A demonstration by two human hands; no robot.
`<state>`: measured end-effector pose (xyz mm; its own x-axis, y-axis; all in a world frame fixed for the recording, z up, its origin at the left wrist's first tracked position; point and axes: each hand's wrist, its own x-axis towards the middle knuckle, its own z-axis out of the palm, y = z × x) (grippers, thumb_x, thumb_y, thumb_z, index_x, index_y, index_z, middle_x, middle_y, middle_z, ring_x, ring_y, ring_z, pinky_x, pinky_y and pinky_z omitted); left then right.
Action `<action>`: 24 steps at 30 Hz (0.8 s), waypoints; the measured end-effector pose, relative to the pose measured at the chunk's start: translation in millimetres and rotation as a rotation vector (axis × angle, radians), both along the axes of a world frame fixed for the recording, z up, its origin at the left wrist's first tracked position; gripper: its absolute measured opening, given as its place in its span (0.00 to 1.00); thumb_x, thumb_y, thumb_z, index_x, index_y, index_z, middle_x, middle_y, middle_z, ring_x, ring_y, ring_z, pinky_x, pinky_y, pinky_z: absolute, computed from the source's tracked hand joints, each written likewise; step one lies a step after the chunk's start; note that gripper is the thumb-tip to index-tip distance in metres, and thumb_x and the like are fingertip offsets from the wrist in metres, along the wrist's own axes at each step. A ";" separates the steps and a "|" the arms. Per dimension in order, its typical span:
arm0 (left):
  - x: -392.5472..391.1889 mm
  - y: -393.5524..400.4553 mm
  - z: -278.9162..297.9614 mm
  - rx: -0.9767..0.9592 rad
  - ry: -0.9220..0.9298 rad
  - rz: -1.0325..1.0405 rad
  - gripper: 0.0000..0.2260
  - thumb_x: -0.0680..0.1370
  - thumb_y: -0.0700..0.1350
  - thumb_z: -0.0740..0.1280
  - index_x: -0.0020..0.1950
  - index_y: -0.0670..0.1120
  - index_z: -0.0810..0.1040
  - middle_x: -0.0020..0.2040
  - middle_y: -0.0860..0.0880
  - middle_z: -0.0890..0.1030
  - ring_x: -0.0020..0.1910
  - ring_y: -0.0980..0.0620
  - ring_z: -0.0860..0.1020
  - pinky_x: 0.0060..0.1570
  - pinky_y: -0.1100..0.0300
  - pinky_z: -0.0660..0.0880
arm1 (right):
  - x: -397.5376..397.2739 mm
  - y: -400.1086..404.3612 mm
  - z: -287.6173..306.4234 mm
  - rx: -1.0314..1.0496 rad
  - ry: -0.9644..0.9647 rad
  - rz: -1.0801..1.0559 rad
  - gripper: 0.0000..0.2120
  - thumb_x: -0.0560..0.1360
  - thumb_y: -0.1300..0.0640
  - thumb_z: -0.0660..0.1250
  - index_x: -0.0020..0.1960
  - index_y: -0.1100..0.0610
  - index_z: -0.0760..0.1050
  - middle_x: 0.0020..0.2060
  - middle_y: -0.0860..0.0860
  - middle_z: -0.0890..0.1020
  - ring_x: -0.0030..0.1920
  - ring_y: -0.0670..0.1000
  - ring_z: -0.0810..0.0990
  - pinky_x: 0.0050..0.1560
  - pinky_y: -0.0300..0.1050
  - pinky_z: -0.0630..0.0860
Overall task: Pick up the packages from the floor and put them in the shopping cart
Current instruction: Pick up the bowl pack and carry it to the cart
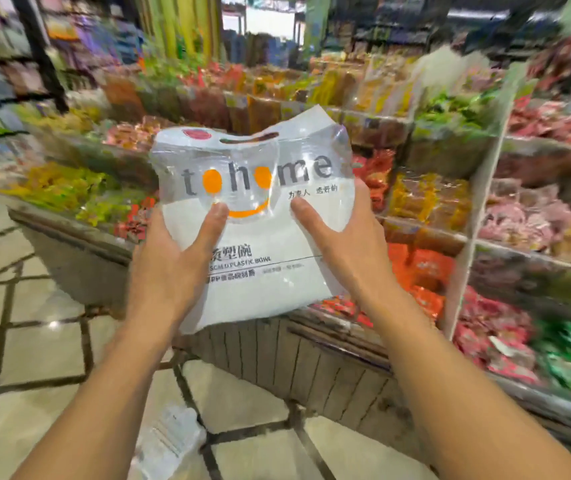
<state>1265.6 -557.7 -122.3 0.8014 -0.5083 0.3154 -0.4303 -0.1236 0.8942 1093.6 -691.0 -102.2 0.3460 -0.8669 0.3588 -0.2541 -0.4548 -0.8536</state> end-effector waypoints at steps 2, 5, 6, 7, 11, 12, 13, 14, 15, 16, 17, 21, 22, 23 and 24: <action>-22.6 -12.1 25.2 -0.009 -0.030 -0.114 0.37 0.71 0.76 0.65 0.68 0.51 0.75 0.56 0.54 0.80 0.57 0.50 0.78 0.54 0.54 0.70 | -37.9 6.0 24.5 -0.028 0.000 -0.094 0.35 0.70 0.29 0.71 0.70 0.43 0.66 0.65 0.46 0.80 0.66 0.52 0.78 0.62 0.52 0.74; -72.0 -31.8 51.0 0.005 -0.031 -0.290 0.34 0.74 0.73 0.66 0.69 0.49 0.74 0.57 0.49 0.81 0.61 0.44 0.79 0.53 0.53 0.70 | -102.0 18.2 47.6 -0.051 0.012 -0.274 0.42 0.67 0.24 0.68 0.73 0.45 0.66 0.67 0.48 0.79 0.67 0.54 0.77 0.63 0.53 0.74; -92.0 -38.6 57.5 0.022 -0.034 -0.350 0.34 0.75 0.73 0.66 0.69 0.49 0.73 0.60 0.45 0.82 0.63 0.42 0.79 0.54 0.52 0.70 | -126.2 24.3 52.4 -0.054 0.013 -0.333 0.44 0.65 0.22 0.66 0.73 0.45 0.65 0.67 0.47 0.79 0.67 0.54 0.78 0.65 0.57 0.74; -114.2 -44.2 63.6 0.038 -0.042 -0.415 0.34 0.75 0.73 0.66 0.70 0.49 0.73 0.62 0.43 0.82 0.64 0.40 0.78 0.53 0.52 0.69 | -151.7 31.9 56.4 -0.054 0.016 -0.389 0.44 0.64 0.21 0.65 0.73 0.43 0.65 0.67 0.47 0.79 0.66 0.55 0.78 0.65 0.59 0.74; -212.8 -61.4 77.7 0.048 -0.090 -0.666 0.42 0.69 0.79 0.61 0.69 0.49 0.73 0.63 0.40 0.82 0.63 0.37 0.78 0.58 0.48 0.73 | -260.1 72.8 65.4 -0.030 0.012 -0.637 0.41 0.66 0.22 0.66 0.72 0.43 0.65 0.66 0.47 0.78 0.67 0.56 0.77 0.63 0.57 0.73; -240.1 -62.5 80.6 0.047 -0.094 -0.732 0.41 0.70 0.79 0.62 0.69 0.49 0.73 0.62 0.40 0.82 0.63 0.37 0.79 0.57 0.48 0.73 | -287.3 85.3 67.1 -0.028 0.002 -0.707 0.39 0.68 0.24 0.67 0.71 0.44 0.66 0.64 0.47 0.79 0.66 0.56 0.77 0.60 0.54 0.73; -267.6 -63.2 82.2 0.057 -0.098 -0.794 0.37 0.73 0.77 0.63 0.68 0.49 0.74 0.61 0.41 0.82 0.63 0.38 0.79 0.54 0.50 0.71 | -313.4 98.4 67.6 -0.030 -0.010 -0.775 0.37 0.70 0.26 0.69 0.71 0.45 0.66 0.63 0.47 0.78 0.66 0.56 0.77 0.57 0.52 0.71; -296.4 -61.5 85.0 0.060 -0.107 -0.850 0.33 0.75 0.74 0.64 0.66 0.50 0.73 0.60 0.42 0.82 0.62 0.38 0.79 0.51 0.51 0.69 | -339.4 112.4 67.8 -0.035 -0.018 -0.840 0.37 0.71 0.28 0.69 0.72 0.46 0.66 0.63 0.46 0.78 0.66 0.55 0.77 0.57 0.51 0.71; -325.2 -58.6 87.4 0.058 -0.120 -0.910 0.31 0.75 0.73 0.64 0.65 0.51 0.73 0.59 0.44 0.82 0.62 0.39 0.79 0.51 0.52 0.67 | -364.7 127.3 67.7 -0.043 -0.020 -0.900 0.38 0.71 0.28 0.69 0.73 0.47 0.66 0.64 0.47 0.78 0.66 0.55 0.77 0.58 0.52 0.72; -353.7 -55.4 89.0 0.053 -0.132 -0.973 0.31 0.75 0.74 0.64 0.66 0.51 0.74 0.60 0.44 0.82 0.62 0.39 0.79 0.50 0.52 0.67 | -389.5 143.3 68.5 -0.043 -0.015 -0.959 0.39 0.71 0.27 0.68 0.74 0.47 0.66 0.66 0.47 0.78 0.67 0.54 0.77 0.59 0.52 0.72; -381.9 -51.5 89.3 0.044 -0.143 -1.031 0.33 0.75 0.75 0.63 0.67 0.51 0.74 0.61 0.45 0.82 0.62 0.40 0.79 0.50 0.52 0.67 | -413.9 160.1 70.0 -0.041 -0.011 -1.014 0.39 0.71 0.27 0.68 0.74 0.47 0.66 0.67 0.48 0.78 0.66 0.54 0.77 0.58 0.52 0.72; -489.4 -20.7 89.7 0.001 -0.148 -1.217 0.42 0.69 0.81 0.59 0.72 0.53 0.73 0.63 0.47 0.82 0.65 0.41 0.78 0.57 0.48 0.72 | -505.1 229.3 75.4 -0.048 -0.022 -1.197 0.31 0.74 0.32 0.70 0.70 0.46 0.68 0.60 0.46 0.79 0.60 0.52 0.79 0.51 0.49 0.72; -515.0 -9.7 90.2 0.003 -0.148 -1.258 0.42 0.70 0.80 0.59 0.73 0.52 0.72 0.64 0.46 0.81 0.65 0.40 0.77 0.59 0.48 0.72 | -526.2 247.0 76.0 -0.052 -0.015 -1.236 0.31 0.73 0.31 0.70 0.69 0.46 0.68 0.60 0.46 0.79 0.58 0.52 0.79 0.50 0.49 0.72; -540.7 2.9 90.6 0.002 -0.148 -1.292 0.43 0.70 0.80 0.60 0.74 0.52 0.71 0.64 0.45 0.81 0.65 0.39 0.78 0.60 0.47 0.73 | -546.8 265.3 75.8 -0.055 -0.007 -1.273 0.32 0.73 0.30 0.70 0.69 0.46 0.68 0.59 0.45 0.79 0.58 0.51 0.80 0.49 0.49 0.74; -565.9 15.6 90.9 -0.001 -0.155 -1.319 0.44 0.70 0.80 0.59 0.74 0.51 0.71 0.63 0.45 0.82 0.63 0.39 0.79 0.59 0.45 0.74 | -568.0 283.9 75.2 -0.051 0.000 -1.307 0.33 0.72 0.28 0.69 0.69 0.45 0.68 0.59 0.45 0.79 0.58 0.51 0.80 0.51 0.51 0.76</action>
<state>699.7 -542.2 -31.4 -0.3331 -0.8718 0.3592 -0.3227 0.4634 0.8253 525.6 -407.1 -27.0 -0.7356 -0.5457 0.4013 -0.5298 0.0944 -0.8428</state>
